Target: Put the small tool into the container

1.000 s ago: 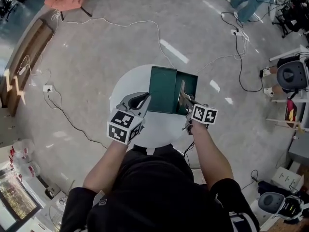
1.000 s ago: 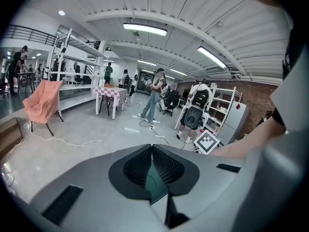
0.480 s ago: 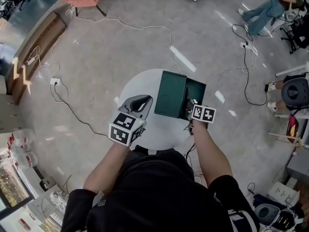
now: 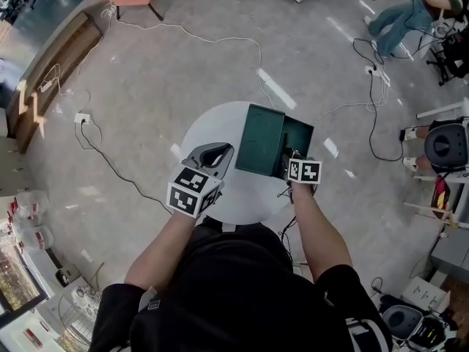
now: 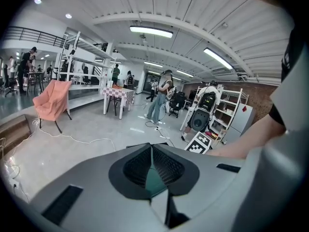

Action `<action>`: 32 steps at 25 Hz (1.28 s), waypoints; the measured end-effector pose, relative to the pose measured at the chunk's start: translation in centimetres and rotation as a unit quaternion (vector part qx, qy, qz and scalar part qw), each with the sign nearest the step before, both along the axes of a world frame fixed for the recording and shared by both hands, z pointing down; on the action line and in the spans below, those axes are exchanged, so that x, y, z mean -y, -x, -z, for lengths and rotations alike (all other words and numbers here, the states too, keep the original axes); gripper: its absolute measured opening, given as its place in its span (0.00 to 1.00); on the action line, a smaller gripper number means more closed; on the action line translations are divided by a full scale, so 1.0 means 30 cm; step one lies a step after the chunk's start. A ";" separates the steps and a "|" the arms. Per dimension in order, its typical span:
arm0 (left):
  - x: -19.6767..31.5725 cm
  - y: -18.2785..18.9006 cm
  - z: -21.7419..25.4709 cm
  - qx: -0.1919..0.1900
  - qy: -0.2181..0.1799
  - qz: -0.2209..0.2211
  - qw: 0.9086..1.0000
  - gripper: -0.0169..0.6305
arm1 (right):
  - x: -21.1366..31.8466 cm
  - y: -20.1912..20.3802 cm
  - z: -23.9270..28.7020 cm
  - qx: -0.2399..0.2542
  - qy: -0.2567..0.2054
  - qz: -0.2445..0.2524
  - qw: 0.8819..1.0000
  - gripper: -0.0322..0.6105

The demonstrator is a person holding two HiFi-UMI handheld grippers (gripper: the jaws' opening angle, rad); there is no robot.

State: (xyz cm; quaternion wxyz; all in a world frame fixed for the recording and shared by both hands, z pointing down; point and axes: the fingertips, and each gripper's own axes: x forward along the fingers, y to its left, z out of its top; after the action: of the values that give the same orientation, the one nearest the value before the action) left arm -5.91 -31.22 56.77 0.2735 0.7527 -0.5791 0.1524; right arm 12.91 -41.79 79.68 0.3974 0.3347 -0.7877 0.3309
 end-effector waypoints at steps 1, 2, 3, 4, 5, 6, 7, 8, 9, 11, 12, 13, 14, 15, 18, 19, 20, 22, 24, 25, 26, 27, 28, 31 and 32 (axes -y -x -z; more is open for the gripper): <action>0.002 -0.004 0.000 -0.001 0.000 -0.002 1.000 0.05 | -0.003 -0.009 0.004 -0.006 -0.004 0.002 1.000 0.26; 0.005 -0.009 0.001 -0.002 -0.001 -0.004 1.000 0.05 | -0.005 -0.020 0.010 -0.010 -0.007 0.003 1.000 0.27; 0.010 -0.016 0.003 -0.003 -0.002 -0.007 1.000 0.05 | -0.005 -0.033 0.015 -0.011 -0.009 0.002 1.000 0.27; 0.015 -0.024 0.005 -0.004 -0.003 -0.010 1.000 0.05 | -0.005 -0.046 0.019 -0.010 -0.009 0.000 1.000 0.28; 0.022 -0.033 0.008 -0.005 -0.004 -0.014 1.000 0.05 | -0.002 -0.059 0.024 -0.007 -0.008 -0.005 1.000 0.28; 0.029 -0.044 0.010 -0.005 -0.005 -0.018 1.000 0.05 | 0.000 -0.072 0.028 -0.004 -0.008 -0.010 1.000 0.28; 0.034 -0.056 0.012 -0.006 -0.006 -0.022 1.000 0.05 | 0.001 -0.084 0.033 0.000 -0.008 -0.014 1.000 0.28; 0.039 -0.066 0.014 -0.007 -0.007 -0.027 1.000 0.05 | 0.001 -0.093 0.038 0.004 -0.009 -0.018 1.000 0.28; 0.042 -0.076 0.017 -0.007 -0.008 -0.031 0.999 0.05 | 0.000 -0.099 0.042 0.007 -0.009 -0.019 1.000 0.28; 0.048 -0.092 0.023 -0.007 -0.010 -0.037 0.999 0.05 | -0.005 -0.107 0.049 0.012 -0.007 -0.022 1.000 0.28; 0.052 -0.099 0.025 -0.007 -0.011 -0.039 0.999 0.05 | -0.006 -0.108 0.051 0.014 -0.006 -0.024 1.000 0.28; 0.057 -0.103 0.027 -0.007 -0.011 -0.042 0.999 0.05 | -0.005 -0.108 0.052 0.017 -0.006 -0.026 1.000 0.28; 0.061 -0.107 0.029 -0.007 -0.012 -0.043 0.999 0.05 | -0.003 -0.109 0.054 0.019 -0.007 -0.027 0.999 0.28; 0.065 -0.109 0.031 -0.007 -0.012 -0.044 0.999 0.05 | -0.001 -0.111 0.057 0.021 -0.008 -0.029 0.999 0.28; 0.067 -0.109 0.036 -0.008 -0.013 -0.045 0.999 0.05 | 0.005 -0.115 0.080 0.021 -0.025 -0.028 0.999 0.26; 0.065 -0.104 0.038 -0.008 -0.014 -0.046 0.999 0.05 | 0.005 -0.111 0.092 0.022 -0.033 -0.027 0.999 0.26; 0.062 -0.098 0.041 -0.009 -0.015 -0.046 0.999 0.05 | 0.003 -0.100 0.107 0.028 -0.039 -0.026 0.999 0.26; 0.064 -0.081 0.051 -0.009 -0.020 -0.048 0.999 0.05 | 0.007 -0.071 0.143 0.048 -0.049 -0.026 0.997 0.24; 0.075 -0.071 0.065 -0.009 -0.027 -0.053 0.998 0.05 | 0.017 -0.042 0.191 0.072 -0.063 -0.020 0.995 0.23; 0.080 -0.071 0.073 -0.009 -0.031 -0.055 0.998 0.05 | 0.019 -0.028 0.216 0.082 -0.071 -0.012 0.994 0.22; 0.083 -0.073 0.081 -0.009 -0.034 -0.059 0.998 0.05 | 0.019 -0.015 0.240 0.090 -0.079 -0.002 0.993 0.21; 0.086 -0.076 0.088 -0.009 -0.038 -0.062 0.997 0.05 | 0.017 -0.003 0.263 0.096 -0.086 0.007 0.992 0.22; 0.088 -0.079 0.094 -0.009 -0.042 -0.066 0.997 0.05 | 0.017 0.006 0.288 0.101 -0.094 0.013 0.990 0.22; 0.081 -0.075 0.111 -0.007 -0.055 -0.079 0.995 0.05 | 0.013 0.027 0.378 0.118 -0.120 0.011 0.986 0.18; 0.073 -0.070 0.119 -0.003 -0.060 -0.083 0.995 0.05 | 0.005 0.035 0.416 0.124 -0.131 0.009 0.984 0.15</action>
State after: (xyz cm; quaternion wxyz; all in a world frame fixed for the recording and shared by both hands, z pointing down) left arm -3.80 -33.40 53.19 0.2162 0.8140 -0.5214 0.1371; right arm 11.87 -41.94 67.21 0.2528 0.3332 -0.8703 0.2601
